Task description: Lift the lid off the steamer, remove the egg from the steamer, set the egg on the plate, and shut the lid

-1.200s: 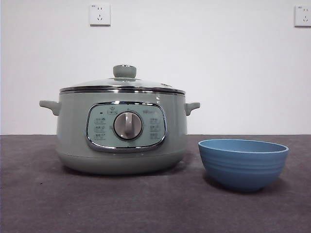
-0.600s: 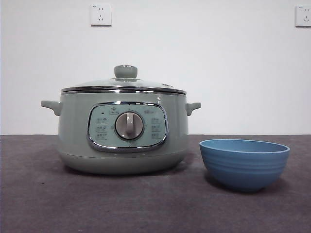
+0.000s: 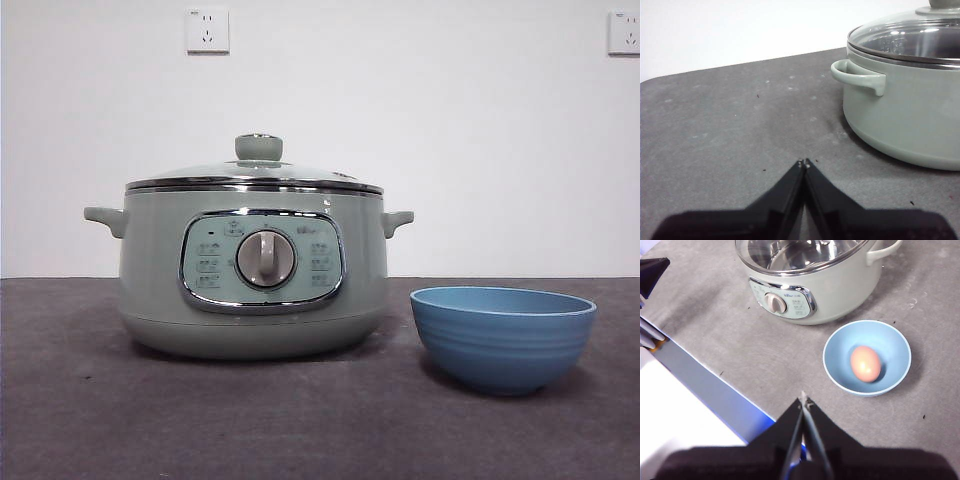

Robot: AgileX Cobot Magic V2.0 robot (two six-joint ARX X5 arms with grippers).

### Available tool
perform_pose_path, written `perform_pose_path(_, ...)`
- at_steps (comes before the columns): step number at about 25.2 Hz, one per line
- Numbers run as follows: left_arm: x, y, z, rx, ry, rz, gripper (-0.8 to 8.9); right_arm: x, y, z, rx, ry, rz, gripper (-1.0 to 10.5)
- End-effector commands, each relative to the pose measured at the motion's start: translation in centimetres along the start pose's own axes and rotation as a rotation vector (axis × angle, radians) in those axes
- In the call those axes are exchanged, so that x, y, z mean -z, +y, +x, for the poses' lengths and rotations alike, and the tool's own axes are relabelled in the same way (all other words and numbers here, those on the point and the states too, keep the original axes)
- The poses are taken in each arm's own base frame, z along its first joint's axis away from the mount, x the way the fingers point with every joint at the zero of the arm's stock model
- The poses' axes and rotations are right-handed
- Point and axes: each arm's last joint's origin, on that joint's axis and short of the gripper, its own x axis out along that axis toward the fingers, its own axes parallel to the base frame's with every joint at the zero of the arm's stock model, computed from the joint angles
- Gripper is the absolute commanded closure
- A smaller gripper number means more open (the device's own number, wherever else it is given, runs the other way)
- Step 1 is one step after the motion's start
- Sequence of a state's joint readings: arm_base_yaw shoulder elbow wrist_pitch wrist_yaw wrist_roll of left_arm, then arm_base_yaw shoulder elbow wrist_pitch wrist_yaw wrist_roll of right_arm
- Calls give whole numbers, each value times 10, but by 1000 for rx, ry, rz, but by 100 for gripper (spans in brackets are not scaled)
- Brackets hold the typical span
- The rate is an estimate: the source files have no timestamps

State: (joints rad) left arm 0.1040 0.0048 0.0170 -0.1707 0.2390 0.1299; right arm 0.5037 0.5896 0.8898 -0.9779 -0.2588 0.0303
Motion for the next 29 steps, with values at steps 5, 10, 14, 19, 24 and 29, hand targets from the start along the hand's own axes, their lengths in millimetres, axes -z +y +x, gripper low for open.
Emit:
perform_pose_path(5,4,0,1,-4,7,-9,817,-1,0,0,3,-9,-17,946)
perform_pose_path(10,4,0,1,-4,7,-9,817,-11,-8,-15,111,-252,-40,946)
perform_pose_path(14,4,0,1,-3,7,-9,817,4,-23,-17,289,-451,-15,946)
perform_pose_path(19,4,0,1,-3,7,-9,817,42,-41,15,383,-670,-76,946)
perform_pose_path(24,4,0,1,-4,7,-9,817,75,-55,45,469,-720,-42,946)
perform_pose_path(29,4,0,1,-4,7,-9,817,100,-65,67,515,-765,67,946)
